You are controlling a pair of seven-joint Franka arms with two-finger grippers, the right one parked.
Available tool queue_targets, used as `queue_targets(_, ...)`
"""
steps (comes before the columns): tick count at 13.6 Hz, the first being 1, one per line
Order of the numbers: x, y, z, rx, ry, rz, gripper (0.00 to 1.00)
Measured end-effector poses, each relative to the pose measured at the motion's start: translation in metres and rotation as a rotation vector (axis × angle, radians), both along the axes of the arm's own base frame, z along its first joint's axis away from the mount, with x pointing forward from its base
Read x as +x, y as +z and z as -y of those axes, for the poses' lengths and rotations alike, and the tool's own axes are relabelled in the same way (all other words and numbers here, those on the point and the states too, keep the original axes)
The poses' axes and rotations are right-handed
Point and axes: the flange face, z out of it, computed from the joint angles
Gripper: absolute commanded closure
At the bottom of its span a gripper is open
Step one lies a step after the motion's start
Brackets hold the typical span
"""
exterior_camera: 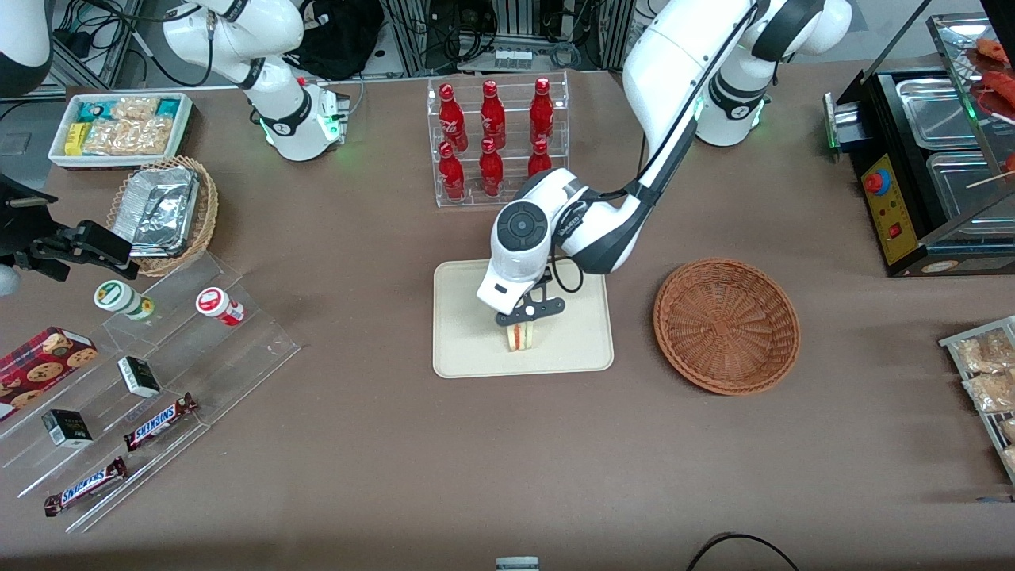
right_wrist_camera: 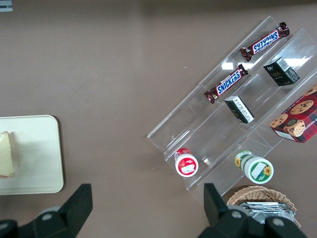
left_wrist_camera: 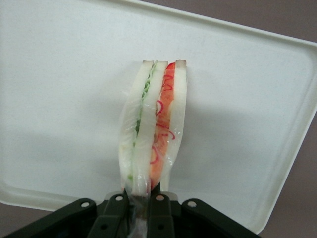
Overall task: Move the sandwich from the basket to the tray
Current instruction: 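Lower the sandwich onto the tray and open the left gripper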
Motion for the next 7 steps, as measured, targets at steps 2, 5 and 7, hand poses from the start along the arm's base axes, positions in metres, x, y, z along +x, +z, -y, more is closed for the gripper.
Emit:
queue_targets(2,-0.0021,-0.0041,0.0024,0.009,0.0,0.006,0.9)
queue_targets(5,-0.001,-0.005,0.0016,0.025,-0.006,0.024,0.0)
queue_targets(7,-0.0003,-0.0036,0.002,0.025,-0.008,0.028,0.0)
